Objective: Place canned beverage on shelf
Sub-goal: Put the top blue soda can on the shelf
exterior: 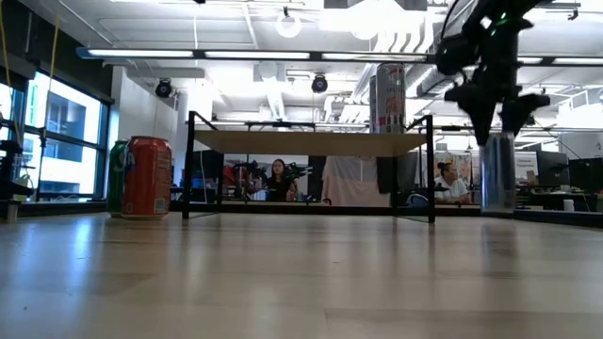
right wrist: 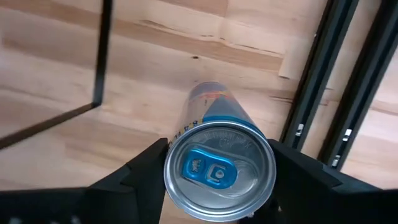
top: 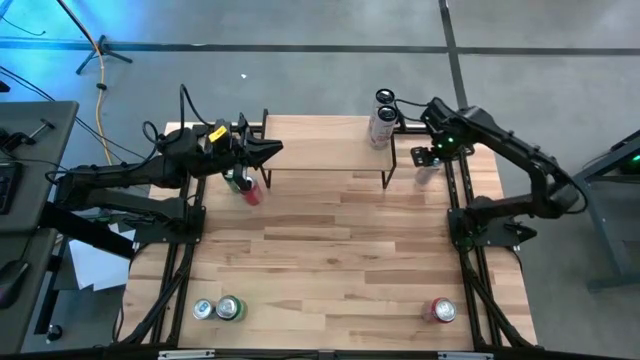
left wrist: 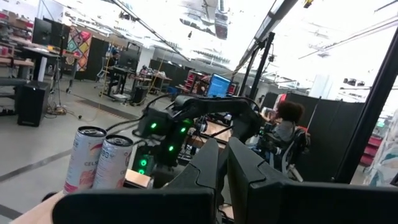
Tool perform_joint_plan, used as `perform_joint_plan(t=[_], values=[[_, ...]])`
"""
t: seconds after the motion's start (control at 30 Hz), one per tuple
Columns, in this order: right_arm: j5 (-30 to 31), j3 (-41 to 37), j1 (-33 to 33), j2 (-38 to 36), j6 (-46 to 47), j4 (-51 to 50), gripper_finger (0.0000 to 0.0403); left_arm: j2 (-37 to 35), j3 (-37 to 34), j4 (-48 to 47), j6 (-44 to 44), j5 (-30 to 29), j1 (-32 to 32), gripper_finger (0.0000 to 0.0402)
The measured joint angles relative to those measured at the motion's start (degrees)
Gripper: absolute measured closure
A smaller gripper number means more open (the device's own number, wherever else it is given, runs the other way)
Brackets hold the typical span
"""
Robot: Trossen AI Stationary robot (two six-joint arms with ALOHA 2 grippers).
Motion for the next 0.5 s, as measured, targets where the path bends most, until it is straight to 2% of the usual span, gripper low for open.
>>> perform_joint_plan(t=[0.27,0.5], values=[[-2.16,5.51,4.78,-9.57,2.67,-6.25,0.0177,0.00,0.00,0.00,-2.21,0.00,0.00,0.0401],[-2.77,13.00,14.40,-11.15,6.79,-13.03,0.0177,0.00,0.00,0.00,-2.95,0.00,0.00,0.0401]])
